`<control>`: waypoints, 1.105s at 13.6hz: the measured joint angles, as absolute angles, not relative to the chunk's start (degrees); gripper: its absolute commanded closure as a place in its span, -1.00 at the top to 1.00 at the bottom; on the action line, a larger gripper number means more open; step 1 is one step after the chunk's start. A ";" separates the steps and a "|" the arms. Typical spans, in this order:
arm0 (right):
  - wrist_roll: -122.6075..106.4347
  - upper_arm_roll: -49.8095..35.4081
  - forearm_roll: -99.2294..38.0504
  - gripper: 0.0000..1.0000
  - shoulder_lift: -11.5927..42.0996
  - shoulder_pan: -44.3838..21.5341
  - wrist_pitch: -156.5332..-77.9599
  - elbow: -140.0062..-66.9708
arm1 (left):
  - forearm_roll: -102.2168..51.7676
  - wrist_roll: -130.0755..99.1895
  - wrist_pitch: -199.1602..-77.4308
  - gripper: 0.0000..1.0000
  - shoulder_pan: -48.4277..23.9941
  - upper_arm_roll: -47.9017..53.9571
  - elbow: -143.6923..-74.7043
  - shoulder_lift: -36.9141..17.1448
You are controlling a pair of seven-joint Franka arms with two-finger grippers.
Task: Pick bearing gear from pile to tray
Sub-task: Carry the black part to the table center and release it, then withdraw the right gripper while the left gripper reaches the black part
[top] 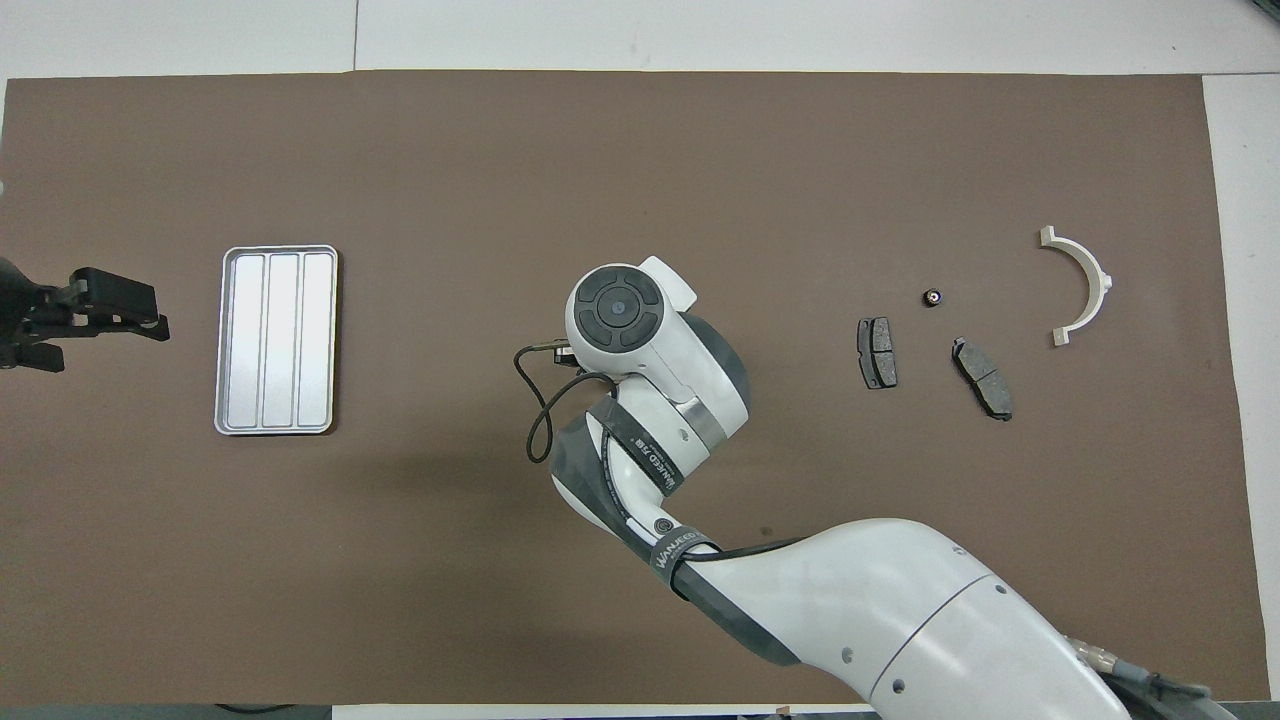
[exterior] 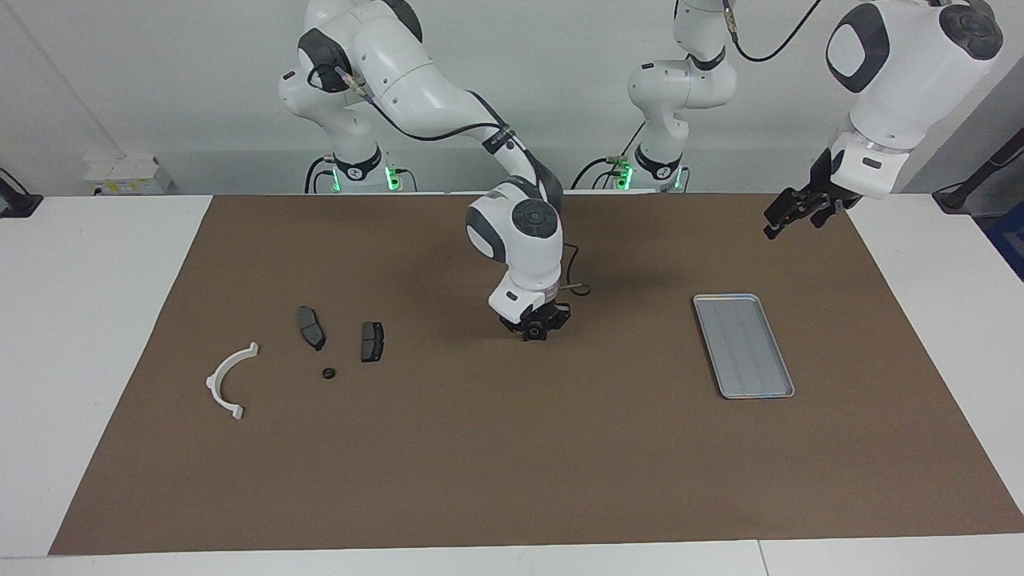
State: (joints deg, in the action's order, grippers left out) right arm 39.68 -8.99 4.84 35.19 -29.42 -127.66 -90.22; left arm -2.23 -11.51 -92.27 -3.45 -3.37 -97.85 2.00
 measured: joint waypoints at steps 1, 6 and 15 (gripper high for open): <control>39.70 -8.99 4.82 0.95 35.08 -29.42 -127.14 -89.95 | -2.23 -11.51 -92.23 1.00 -3.47 -3.28 -97.85 2.00; 38.19 -8.44 4.81 1.00 30.15 -23.25 -113.20 -81.87 | -2.23 -11.98 -92.06 1.00 -3.48 -3.04 -97.86 2.01; 5.97 -8.21 4.75 1.00 21.95 2.12 -105.66 -82.10 | -2.25 -40.12 -96.39 1.00 -15.78 -1.96 -100.53 -0.02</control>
State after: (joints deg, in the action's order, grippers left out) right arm 5.97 -8.21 4.75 21.95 2.12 -105.66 -82.10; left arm -2.25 -40.12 -96.39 -15.78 -1.96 -100.53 -0.02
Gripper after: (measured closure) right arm 0.000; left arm 0.000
